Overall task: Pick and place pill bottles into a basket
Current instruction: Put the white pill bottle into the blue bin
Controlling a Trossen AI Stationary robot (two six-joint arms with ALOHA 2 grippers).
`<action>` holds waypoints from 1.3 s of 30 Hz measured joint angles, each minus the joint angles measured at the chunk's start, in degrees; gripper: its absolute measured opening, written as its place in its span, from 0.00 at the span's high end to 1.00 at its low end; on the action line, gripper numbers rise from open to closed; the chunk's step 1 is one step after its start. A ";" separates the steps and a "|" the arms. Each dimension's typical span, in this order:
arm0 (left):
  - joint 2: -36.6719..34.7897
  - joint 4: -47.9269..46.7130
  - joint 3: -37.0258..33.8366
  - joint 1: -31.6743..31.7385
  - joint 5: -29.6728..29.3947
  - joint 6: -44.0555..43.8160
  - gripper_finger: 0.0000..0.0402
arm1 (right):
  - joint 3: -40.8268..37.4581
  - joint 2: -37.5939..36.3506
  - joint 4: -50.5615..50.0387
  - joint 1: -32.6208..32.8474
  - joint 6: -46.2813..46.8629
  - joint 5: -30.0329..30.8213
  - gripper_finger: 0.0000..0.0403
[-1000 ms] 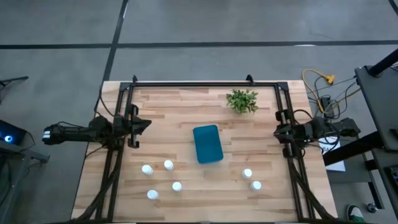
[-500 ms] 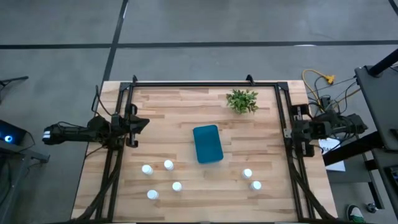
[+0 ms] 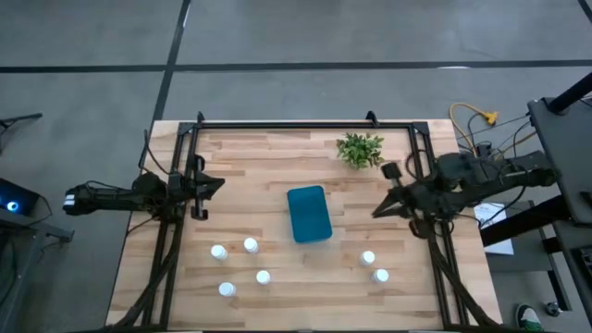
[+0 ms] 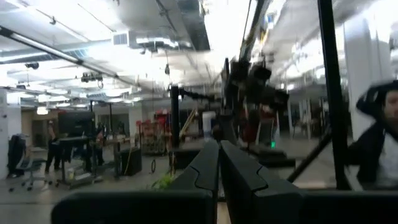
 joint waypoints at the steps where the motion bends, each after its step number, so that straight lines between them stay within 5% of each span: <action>1: 0.01 -1.38 0.00 0.00 0.00 0.60 1.00 | 2.48 1.96 -3.03 0.00 0.53 0.00 0.97; 17: 0.33 -7.81 -0.07 0.00 -0.01 3.77 1.00 | 27.84 21.76 -40.99 0.06 12.30 6.03 0.97; 39: 0.31 -7.72 -0.13 0.00 -0.20 3.77 1.00 | 30.49 31.35 -55.67 5.44 24.44 5.87 0.97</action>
